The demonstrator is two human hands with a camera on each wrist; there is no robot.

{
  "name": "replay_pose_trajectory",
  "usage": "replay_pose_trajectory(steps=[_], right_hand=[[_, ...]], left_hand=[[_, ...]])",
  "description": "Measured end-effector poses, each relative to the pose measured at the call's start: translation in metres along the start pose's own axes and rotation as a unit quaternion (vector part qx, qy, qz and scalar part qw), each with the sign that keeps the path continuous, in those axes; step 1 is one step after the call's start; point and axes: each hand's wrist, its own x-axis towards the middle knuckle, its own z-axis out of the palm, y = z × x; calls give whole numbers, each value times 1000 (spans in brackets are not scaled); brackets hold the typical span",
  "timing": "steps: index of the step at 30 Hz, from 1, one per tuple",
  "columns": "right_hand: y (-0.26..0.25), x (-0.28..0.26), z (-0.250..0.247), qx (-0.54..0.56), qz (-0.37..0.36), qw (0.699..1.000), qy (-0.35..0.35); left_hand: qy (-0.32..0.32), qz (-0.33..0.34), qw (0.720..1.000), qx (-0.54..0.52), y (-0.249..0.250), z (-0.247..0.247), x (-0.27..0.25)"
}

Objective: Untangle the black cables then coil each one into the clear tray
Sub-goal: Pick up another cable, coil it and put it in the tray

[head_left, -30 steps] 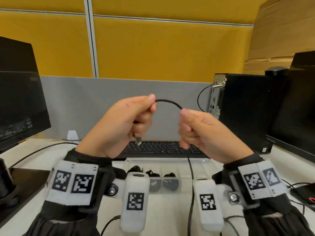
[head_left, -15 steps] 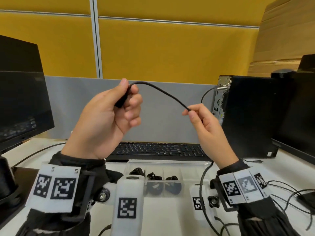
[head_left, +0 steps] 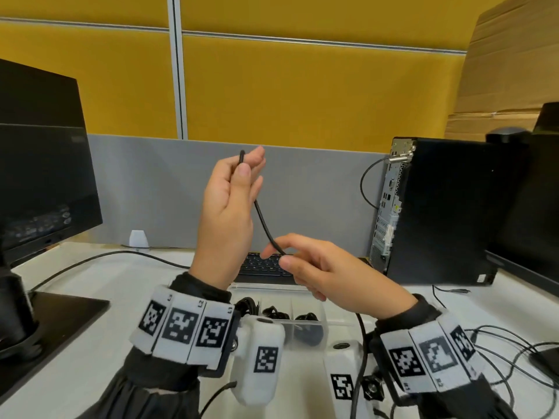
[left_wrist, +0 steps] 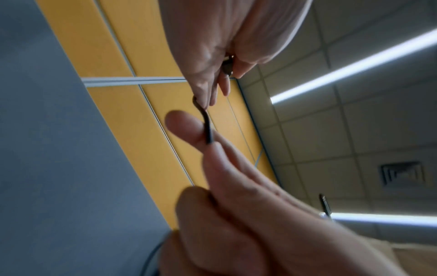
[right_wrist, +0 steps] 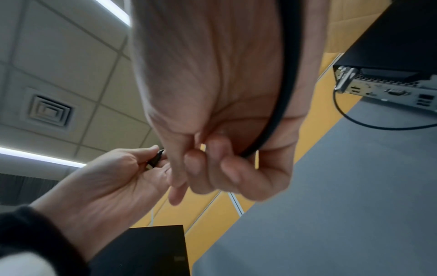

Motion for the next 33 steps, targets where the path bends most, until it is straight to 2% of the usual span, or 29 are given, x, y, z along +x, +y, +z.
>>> replay_pose_trajectory(steps=[2,3,5,6,8,12,14,16,19,21,25,29,31,33], right_hand=[[2,-1,-1,-10,14,1000,-16],[2,-2,-2,-18,16,1000,-12],[2,-3,-5,-28,10,999,35],[2,-3,-7,-27,8,997,72],[5,-3,-11,-20,11,990,140],[15,2,-6,-14,7,981,191],[20,4,-3,-13,6,980,196],[24,2,-6,-3,26,986,165],[28,-6,-15,2,85,996,33],[26,-12,-18,13,112,992,-57],[16,-17,-20,72,116,980,-145],[19,-14,-15,107,90,980,-139],[24,-12,-9,185,69,974,-110],[29,-10,-5,287,81,953,-63]], left_hand=[[-19,4,992,126,-9,-2,-1],[-39,-2,975,220,-14,-4,-2],[-90,-22,920,381,-20,-7,-3],[-119,-35,902,413,-20,-8,-4],[-178,-63,888,419,-15,-9,-6],[-235,-37,848,474,-8,-5,-8],[-230,-26,839,492,-7,-6,-7],[-209,-12,838,504,-6,-13,-4],[-130,25,844,519,-6,-30,5],[-73,47,841,535,-5,-39,9],[-3,56,837,544,-5,-52,16],[10,51,844,534,-3,-56,18],[13,51,855,515,2,-58,18],[20,58,864,500,7,-59,18]])
